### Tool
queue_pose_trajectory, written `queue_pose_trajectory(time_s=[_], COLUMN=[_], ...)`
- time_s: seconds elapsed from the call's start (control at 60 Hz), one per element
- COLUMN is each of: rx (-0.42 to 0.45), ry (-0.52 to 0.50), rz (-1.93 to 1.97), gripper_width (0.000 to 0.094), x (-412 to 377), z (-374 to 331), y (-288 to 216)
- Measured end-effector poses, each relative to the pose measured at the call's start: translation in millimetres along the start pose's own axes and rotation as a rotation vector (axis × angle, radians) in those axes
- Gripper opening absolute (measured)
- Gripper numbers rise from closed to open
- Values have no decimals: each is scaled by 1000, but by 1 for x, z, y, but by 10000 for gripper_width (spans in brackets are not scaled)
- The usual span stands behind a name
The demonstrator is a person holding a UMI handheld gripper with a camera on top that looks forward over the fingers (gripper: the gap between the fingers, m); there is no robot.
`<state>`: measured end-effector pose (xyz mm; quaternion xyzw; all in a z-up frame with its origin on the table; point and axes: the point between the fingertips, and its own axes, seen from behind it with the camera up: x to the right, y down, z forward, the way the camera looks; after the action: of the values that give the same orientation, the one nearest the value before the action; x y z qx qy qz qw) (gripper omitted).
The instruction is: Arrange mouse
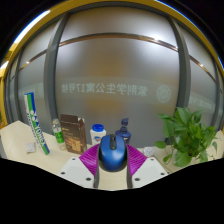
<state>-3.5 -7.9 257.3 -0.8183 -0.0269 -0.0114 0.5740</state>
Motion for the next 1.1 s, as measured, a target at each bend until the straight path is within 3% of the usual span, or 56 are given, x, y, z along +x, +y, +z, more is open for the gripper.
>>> queue_pose_trajectory(time_s=[0.1,0.233,0.333,0.533,0.7,0.733,0.783,0.817,1.1], rx=[-53,-186,-302,-382,-439,-440,-441,-434,-343], ry=[68,128,123,89,38,36,30,34,88], rz=[11,46,86,111,160,151,126,111,60], gripper_width=[371,370,369,420,543,642,867,825,855], x=[68,140,176,202,199,199,198,199,180], z=[-14,-9,4,31,31,27,20,14,-77], y=[32,123,191,262,281,280,276,272,215])
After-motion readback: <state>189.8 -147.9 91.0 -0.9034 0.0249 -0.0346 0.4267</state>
